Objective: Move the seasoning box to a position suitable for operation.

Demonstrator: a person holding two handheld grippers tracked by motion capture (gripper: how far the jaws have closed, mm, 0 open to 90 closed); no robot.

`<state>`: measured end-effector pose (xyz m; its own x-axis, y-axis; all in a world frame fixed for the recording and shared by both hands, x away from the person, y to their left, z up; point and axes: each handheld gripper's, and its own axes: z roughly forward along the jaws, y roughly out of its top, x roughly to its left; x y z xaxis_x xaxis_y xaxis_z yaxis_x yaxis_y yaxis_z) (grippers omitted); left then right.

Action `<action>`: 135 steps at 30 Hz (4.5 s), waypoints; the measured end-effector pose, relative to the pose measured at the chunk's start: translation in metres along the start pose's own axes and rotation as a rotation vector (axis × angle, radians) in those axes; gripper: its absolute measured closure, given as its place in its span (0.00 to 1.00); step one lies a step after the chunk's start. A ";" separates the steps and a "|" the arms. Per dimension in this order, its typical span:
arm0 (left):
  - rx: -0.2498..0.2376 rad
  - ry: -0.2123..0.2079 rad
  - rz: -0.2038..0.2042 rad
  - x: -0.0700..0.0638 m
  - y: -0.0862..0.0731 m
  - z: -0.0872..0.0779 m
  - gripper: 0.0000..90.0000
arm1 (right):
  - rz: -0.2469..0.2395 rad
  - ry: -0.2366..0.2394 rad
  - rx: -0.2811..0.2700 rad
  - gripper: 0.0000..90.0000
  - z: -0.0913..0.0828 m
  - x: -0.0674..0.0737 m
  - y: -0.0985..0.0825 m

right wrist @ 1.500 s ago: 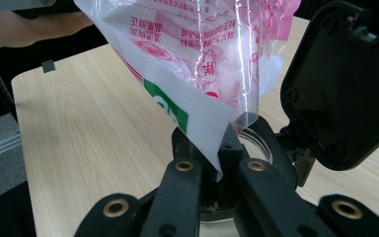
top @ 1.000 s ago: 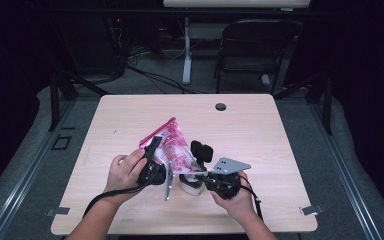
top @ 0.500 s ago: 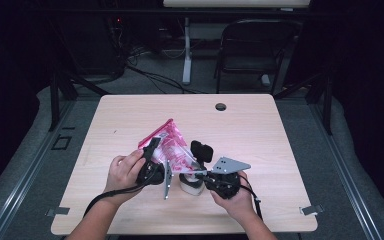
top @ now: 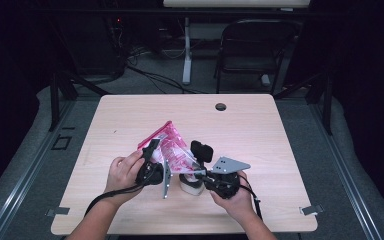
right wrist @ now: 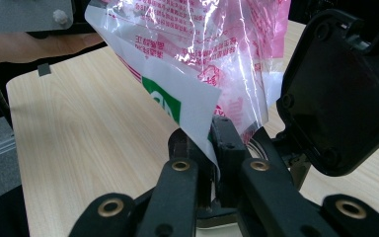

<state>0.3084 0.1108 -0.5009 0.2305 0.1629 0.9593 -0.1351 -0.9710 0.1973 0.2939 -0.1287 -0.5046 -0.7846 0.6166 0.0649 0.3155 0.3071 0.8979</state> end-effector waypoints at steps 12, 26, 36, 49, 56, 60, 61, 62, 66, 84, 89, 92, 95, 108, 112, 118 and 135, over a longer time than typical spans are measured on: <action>0.007 -0.050 -0.064 -0.005 -0.005 0.002 0.78 | -0.003 -0.010 -0.012 0.99 0.000 0.000 0.002; 0.022 -0.101 -0.118 -0.009 -0.012 0.004 0.79 | -0.002 -0.005 -0.022 0.98 0.002 0.000 0.004; 0.029 -0.130 -0.137 -0.011 -0.014 0.006 0.79 | 0.000 0.000 -0.020 0.97 0.004 0.000 0.004; 0.043 -0.160 -0.169 -0.014 -0.017 0.006 0.79 | 0.000 0.007 -0.026 0.97 0.007 0.000 0.005; 0.040 -0.173 -0.181 -0.014 -0.018 0.007 0.79 | 0.001 0.004 -0.027 0.97 0.006 0.000 0.005; 0.039 -0.189 -0.202 -0.015 -0.019 0.008 0.79 | 0.001 0.003 -0.027 0.97 0.007 0.001 0.005; 0.039 -0.189 -0.202 -0.015 -0.019 0.008 0.79 | 0.001 0.003 -0.027 0.97 0.007 0.001 0.005; 0.038 -0.195 -0.210 -0.015 -0.020 0.009 0.79 | -0.001 0.003 -0.026 0.97 0.006 0.000 0.005; 0.038 -0.201 -0.216 -0.016 -0.020 0.009 0.79 | 0.000 0.004 -0.026 0.97 0.006 0.000 0.005; 0.031 -0.258 -0.307 -0.017 -0.025 0.012 0.79 | -0.001 0.005 -0.025 0.98 0.008 0.000 0.007; 0.032 -0.283 -0.340 -0.017 -0.027 0.012 0.79 | -0.005 0.008 -0.029 0.98 0.008 0.001 0.008; 0.035 -0.294 -0.345 -0.018 -0.028 0.012 0.79 | -0.004 0.008 -0.034 0.98 0.008 0.001 0.008; 0.034 -0.301 -0.355 -0.019 -0.029 0.013 0.79 | -0.005 0.011 -0.038 0.97 0.009 0.001 0.009; 0.042 -0.378 -0.425 -0.021 -0.037 0.016 0.80 | -0.007 0.015 -0.039 0.92 0.013 0.001 0.011; 0.038 -0.388 -0.440 -0.022 -0.038 0.017 0.80 | -0.009 0.019 -0.036 0.91 0.013 0.001 0.011; 0.035 -0.411 -0.460 -0.022 -0.039 0.018 0.80 | -0.004 0.022 -0.040 0.87 0.014 0.001 0.011; 0.029 -0.492 -0.539 -0.023 -0.044 0.024 0.80 | 0.002 0.005 -0.062 0.74 0.014 0.001 0.011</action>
<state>0.3324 0.1456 -0.5371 0.6652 0.5284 0.5276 0.1431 -0.7837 0.6044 0.3043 -0.1144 -0.5006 -0.7866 0.6136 0.0686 0.2832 0.2599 0.9232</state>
